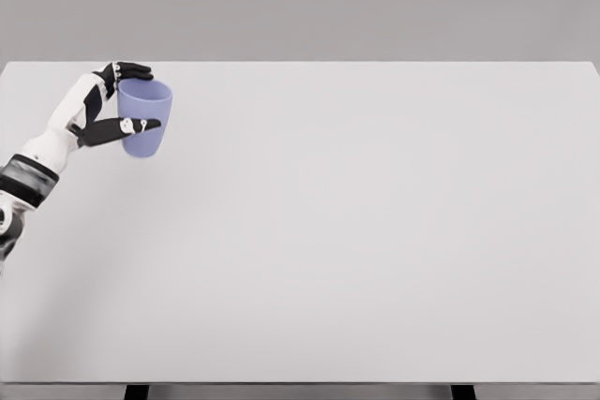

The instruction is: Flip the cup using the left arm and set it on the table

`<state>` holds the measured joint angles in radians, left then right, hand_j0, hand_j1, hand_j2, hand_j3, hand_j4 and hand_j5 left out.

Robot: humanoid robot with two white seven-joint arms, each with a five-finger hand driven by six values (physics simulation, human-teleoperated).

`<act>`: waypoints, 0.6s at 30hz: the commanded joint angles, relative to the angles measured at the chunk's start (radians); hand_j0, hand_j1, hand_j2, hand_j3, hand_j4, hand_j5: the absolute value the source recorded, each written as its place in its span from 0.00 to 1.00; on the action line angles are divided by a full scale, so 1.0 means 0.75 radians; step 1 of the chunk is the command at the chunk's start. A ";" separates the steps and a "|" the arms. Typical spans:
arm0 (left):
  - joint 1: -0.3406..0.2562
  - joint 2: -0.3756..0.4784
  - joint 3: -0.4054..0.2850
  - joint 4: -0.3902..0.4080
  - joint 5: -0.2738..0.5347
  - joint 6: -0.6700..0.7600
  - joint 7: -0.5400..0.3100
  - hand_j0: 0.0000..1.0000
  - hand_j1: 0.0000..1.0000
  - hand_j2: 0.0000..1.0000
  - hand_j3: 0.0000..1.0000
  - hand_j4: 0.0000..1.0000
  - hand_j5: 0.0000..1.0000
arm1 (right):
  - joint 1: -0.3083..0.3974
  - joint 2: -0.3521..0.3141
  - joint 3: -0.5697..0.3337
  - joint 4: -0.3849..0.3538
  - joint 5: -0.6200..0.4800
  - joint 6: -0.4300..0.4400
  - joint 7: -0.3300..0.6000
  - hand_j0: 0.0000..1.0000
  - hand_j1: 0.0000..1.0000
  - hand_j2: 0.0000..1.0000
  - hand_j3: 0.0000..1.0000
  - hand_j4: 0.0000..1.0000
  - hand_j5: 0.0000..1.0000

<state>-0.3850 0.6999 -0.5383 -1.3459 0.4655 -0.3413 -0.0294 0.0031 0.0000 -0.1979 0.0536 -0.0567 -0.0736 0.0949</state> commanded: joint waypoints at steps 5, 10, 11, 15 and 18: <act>0.008 -0.095 0.082 0.038 -0.117 -0.009 0.000 0.65 0.65 0.65 0.65 0.65 0.65 | 0.000 0.000 0.000 0.000 0.000 0.000 0.000 1.00 1.00 1.00 1.00 1.00 1.00; 0.051 -0.185 0.172 0.066 -0.242 -0.011 0.000 0.65 0.65 0.65 0.65 0.65 0.65 | 0.000 0.000 0.000 0.000 0.000 0.000 0.000 1.00 1.00 1.00 1.00 1.00 1.00; 0.051 -0.193 0.174 0.066 -0.252 -0.011 0.002 0.65 0.65 0.65 0.65 0.65 0.65 | 0.000 0.000 0.000 0.000 0.000 0.000 0.000 1.00 1.00 1.00 1.00 1.00 1.00; 0.053 -0.225 0.194 0.103 -0.267 -0.024 0.004 0.65 0.65 0.65 0.65 0.65 0.65 | 0.000 0.000 0.000 0.000 0.000 0.000 0.000 1.00 1.00 1.00 1.00 1.00 1.00; 0.053 -0.295 0.253 0.160 -0.357 -0.083 0.002 0.65 0.65 0.65 0.65 0.65 0.65 | 0.000 0.000 0.000 0.000 0.000 0.000 0.000 1.00 1.00 1.00 1.00 1.00 1.00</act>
<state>-0.3452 0.5065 -0.3709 -1.2498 0.2284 -0.3819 -0.0276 0.0031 0.0000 -0.1979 0.0536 -0.0567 -0.0736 0.0949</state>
